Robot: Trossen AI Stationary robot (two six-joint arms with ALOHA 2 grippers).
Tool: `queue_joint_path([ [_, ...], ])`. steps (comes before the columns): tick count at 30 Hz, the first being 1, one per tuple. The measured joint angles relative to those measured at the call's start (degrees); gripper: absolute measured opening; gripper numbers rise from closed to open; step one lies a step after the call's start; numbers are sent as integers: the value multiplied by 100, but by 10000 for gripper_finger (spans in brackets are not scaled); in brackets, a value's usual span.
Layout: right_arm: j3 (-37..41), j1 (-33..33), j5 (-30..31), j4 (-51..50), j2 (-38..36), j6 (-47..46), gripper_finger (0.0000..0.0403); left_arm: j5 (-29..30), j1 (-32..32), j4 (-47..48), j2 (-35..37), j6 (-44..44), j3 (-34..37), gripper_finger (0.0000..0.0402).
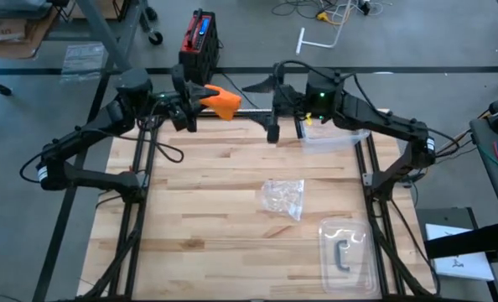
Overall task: Roll bandage
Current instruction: Roll the orange bandage
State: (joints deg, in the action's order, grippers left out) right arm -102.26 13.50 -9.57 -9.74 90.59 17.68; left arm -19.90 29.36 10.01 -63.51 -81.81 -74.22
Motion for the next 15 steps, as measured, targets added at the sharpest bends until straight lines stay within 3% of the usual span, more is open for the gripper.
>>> queue_joint_path([
  [6, 9, 4, 162, 510, 338, -794, 342, -7, 0, 58, 0, -559, 0, 79],
  [10, 17, -85, 998, 540, 449, -689, 337, -11, 0, 55, 6, -621, 0, 79],
  [15, 35, -138, 1111, 629, 562, -626, 314, -15, 0, 52, 28, -621, 0, 79],
])
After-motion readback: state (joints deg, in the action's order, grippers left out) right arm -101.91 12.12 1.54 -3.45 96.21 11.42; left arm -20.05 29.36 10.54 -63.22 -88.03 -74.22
